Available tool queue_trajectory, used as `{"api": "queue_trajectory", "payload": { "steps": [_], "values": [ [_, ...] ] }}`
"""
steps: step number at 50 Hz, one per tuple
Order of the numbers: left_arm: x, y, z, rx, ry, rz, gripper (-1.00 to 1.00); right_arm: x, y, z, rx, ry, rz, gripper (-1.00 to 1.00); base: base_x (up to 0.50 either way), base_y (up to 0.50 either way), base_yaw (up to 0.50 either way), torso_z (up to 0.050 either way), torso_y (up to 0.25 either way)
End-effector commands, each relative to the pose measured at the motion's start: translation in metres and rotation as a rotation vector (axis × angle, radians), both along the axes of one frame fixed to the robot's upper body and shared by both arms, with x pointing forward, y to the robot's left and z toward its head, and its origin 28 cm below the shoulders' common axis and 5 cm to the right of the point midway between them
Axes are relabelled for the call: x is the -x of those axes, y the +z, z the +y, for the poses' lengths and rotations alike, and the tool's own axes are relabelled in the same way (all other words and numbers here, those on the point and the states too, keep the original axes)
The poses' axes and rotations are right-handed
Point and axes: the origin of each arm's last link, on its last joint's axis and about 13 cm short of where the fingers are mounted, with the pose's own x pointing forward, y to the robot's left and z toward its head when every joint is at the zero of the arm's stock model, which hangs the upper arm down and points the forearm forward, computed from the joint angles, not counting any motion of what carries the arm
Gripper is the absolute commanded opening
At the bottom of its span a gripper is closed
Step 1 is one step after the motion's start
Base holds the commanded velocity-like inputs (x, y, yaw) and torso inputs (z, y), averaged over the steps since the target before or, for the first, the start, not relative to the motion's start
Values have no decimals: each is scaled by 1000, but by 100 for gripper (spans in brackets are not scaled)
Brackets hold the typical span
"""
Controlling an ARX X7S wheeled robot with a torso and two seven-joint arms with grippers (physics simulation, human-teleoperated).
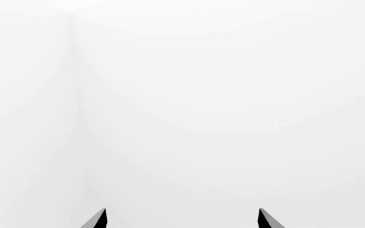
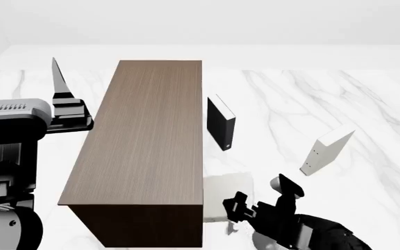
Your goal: Pick up the book on the right and place it under the cabinet shelf.
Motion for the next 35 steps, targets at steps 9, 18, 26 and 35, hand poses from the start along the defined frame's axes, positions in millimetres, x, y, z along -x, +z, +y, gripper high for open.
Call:
{"api": "queue_trajectory", "payload": {
  "steps": [9, 18, 26, 35],
  "values": [
    [1, 0, 0, 0, 0, -2, 100, 28, -43, -2, 484, 84, 106, 100, 0, 0, 2, 0, -5],
    [1, 0, 0, -1, -1, -3, 100, 29, -32, -2, 603, 67, 49, 100, 0, 0, 2, 0, -5],
    [1, 0, 0, -2, -2, -3, 100, 28, -15, -4, 745, 20, -34, 100, 0, 0, 0, 0, -4],
    [1, 0, 0, -3, 0, -3, 100, 30, 0, -11, 821, -44, -86, 100, 0, 0, -3, 0, -2]
  ]
}}
